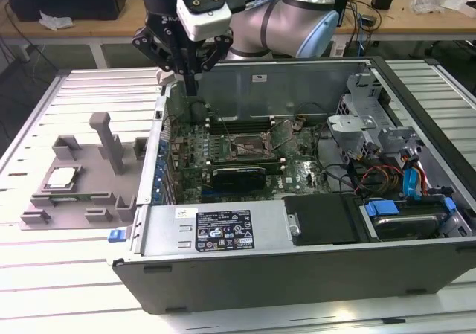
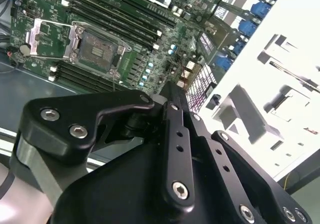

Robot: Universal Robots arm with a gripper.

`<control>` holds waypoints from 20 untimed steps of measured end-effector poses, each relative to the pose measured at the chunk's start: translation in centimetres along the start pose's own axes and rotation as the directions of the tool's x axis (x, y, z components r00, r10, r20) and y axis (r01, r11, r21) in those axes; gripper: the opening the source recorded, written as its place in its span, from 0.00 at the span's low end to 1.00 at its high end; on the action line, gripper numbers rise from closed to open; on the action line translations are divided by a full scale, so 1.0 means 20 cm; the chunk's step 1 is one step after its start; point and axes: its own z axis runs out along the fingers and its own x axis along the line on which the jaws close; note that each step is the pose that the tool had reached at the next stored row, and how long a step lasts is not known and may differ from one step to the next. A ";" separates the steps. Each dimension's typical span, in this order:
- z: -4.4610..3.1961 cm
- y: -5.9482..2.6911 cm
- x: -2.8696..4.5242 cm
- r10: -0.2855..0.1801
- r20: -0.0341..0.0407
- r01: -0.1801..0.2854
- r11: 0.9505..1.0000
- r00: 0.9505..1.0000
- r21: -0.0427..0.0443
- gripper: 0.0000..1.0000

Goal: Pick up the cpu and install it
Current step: 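Reach for the cpu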

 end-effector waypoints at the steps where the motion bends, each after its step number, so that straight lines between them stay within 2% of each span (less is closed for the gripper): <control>1: 0.000 -0.001 0.010 0.000 0.000 0.000 1.000 1.000 0.000 0.11; 4: -0.001 -0.003 0.047 0.000 0.000 0.000 1.000 1.000 0.000 0.11; 9: -0.002 -0.006 0.084 0.000 0.000 0.000 1.000 1.000 0.000 0.11; 18: -0.005 -0.013 0.172 0.000 0.000 0.000 1.000 1.000 0.000 0.11; 20: -0.005 -0.015 0.200 0.000 0.000 0.000 1.000 1.000 0.000 0.11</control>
